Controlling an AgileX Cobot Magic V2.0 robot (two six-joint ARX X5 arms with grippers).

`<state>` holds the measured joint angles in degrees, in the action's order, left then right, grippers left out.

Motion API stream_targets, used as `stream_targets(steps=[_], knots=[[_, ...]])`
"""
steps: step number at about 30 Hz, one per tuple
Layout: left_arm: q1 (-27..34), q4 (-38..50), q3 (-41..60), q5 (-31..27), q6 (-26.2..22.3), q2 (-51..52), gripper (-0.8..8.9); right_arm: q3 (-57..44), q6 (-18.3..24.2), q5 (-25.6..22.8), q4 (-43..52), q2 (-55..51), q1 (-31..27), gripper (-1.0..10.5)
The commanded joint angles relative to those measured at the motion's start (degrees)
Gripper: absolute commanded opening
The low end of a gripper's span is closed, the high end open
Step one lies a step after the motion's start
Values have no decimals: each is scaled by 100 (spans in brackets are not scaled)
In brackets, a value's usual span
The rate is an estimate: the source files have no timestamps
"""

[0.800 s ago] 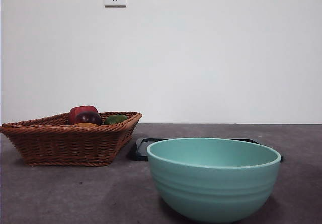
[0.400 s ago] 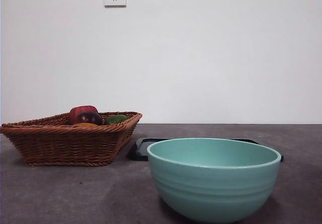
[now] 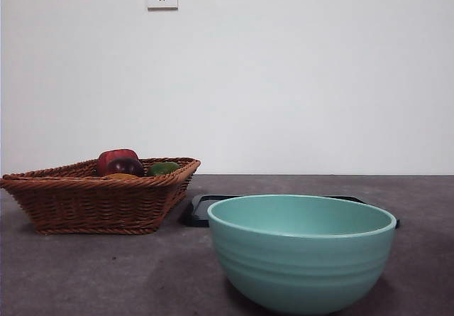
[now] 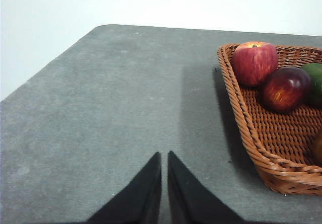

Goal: Pick up the wifruite, put it on the bowl, pick up the plate, put it on desk

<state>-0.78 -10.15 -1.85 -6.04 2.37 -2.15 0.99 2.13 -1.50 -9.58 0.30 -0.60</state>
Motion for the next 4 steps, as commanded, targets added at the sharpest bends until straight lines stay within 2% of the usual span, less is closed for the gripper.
stream_targets(steps=[1,4], knots=[[-4,-50,116,0,-63,11,19,-35,-2,-4,61,-9,-7,16],[-4,-48,116,0,-63,11,19,-35,-2,-4,61,-9,-7,16]])
